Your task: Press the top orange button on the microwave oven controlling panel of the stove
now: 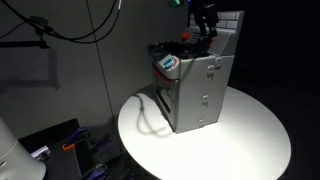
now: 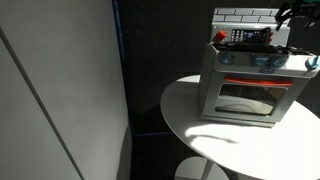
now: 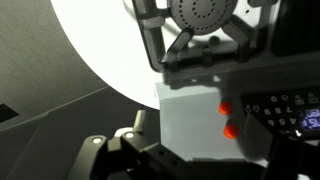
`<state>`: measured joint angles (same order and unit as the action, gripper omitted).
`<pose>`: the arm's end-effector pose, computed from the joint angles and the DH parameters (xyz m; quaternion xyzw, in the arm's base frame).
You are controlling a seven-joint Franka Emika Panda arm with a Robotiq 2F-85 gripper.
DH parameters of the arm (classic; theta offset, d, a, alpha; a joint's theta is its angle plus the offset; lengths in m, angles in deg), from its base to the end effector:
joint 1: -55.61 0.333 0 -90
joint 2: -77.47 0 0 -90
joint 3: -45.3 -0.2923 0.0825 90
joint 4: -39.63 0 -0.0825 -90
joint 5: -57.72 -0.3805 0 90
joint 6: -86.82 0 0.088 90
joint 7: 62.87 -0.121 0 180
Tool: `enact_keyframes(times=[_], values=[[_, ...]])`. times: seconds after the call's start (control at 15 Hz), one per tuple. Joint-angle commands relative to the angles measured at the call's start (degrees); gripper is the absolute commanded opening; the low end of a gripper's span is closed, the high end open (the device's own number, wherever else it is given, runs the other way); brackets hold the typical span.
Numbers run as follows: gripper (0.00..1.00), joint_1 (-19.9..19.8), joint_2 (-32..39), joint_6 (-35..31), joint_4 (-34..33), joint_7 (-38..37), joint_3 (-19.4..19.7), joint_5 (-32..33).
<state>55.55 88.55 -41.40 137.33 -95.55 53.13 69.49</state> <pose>0.6407 -0.0917 0.4769 0.9364 -0.2904 0.1864 0.0642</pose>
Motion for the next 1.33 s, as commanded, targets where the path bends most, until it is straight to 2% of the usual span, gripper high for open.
enact_keyframes(times=[0.0, 0.4, 0.73, 1.27], values=[[1.00, -1.3, -5.1, 5.8, 1.9, 7.1, -1.4, -5.8], [1.00, -1.7, -11.2, 18.3, 3.2, 15.8, -2.3, -13.4], [1.00, -1.6, -16.6, 27.8, 5.3, 19.2, -2.9, -12.5], [1.00, -1.7, -26.8, 36.3, 10.4, 22.7, -3.8, -12.5]])
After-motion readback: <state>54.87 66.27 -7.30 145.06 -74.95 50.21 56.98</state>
